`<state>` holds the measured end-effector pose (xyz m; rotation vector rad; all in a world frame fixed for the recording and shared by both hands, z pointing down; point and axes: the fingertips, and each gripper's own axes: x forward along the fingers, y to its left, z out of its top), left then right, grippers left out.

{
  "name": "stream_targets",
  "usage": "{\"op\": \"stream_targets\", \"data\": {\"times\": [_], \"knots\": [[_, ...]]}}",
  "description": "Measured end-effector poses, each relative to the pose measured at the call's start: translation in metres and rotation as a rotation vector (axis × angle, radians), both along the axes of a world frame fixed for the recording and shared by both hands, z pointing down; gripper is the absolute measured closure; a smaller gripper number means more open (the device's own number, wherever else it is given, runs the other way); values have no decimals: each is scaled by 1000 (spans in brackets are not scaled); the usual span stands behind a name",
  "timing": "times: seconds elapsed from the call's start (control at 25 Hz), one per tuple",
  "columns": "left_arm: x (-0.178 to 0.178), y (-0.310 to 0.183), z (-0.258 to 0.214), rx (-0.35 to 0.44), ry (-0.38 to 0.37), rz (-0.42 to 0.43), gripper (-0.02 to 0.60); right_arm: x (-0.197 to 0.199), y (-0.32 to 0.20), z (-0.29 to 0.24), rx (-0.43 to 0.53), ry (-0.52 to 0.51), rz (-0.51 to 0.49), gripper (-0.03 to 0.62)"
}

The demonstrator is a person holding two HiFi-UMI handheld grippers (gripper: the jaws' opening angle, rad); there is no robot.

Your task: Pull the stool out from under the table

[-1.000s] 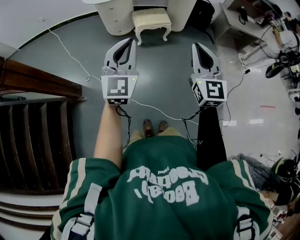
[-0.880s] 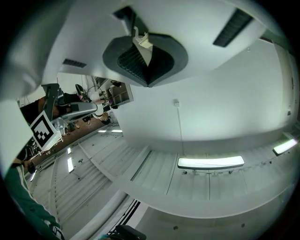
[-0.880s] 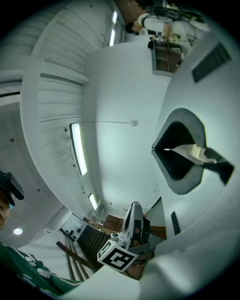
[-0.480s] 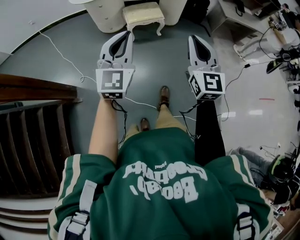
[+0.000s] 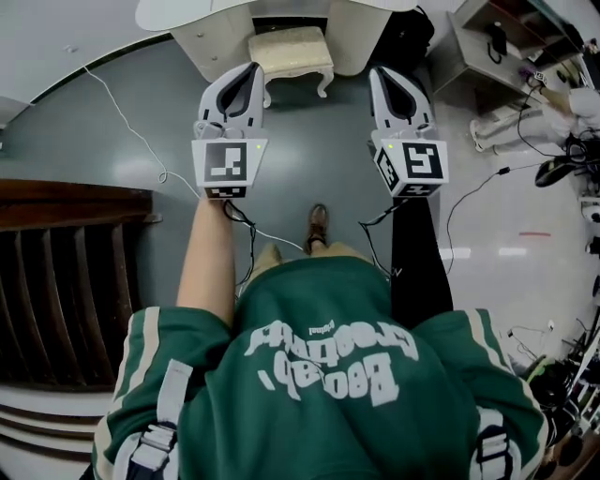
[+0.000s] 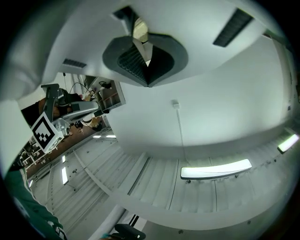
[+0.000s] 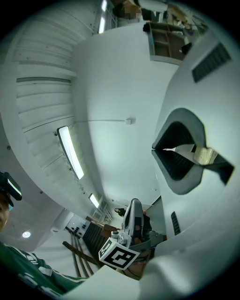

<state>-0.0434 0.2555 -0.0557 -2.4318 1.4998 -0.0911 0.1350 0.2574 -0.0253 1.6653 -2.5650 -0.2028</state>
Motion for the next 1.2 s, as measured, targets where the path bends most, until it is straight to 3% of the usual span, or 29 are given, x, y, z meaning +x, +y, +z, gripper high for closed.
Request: {"op": "stream_targets", "data": {"times": [0.48,0.88,1.2], "knots": [[28,-81,1,9,-11,-47,567,24,-90,15,-16,-16,-59,576],[9,-138,28,-35,-19,-61,566,17,-146,32,6,-29,-36,574],[-20,-239,42,6,54,-69,566,-2,-242,52,4,-10,8,574]]}}
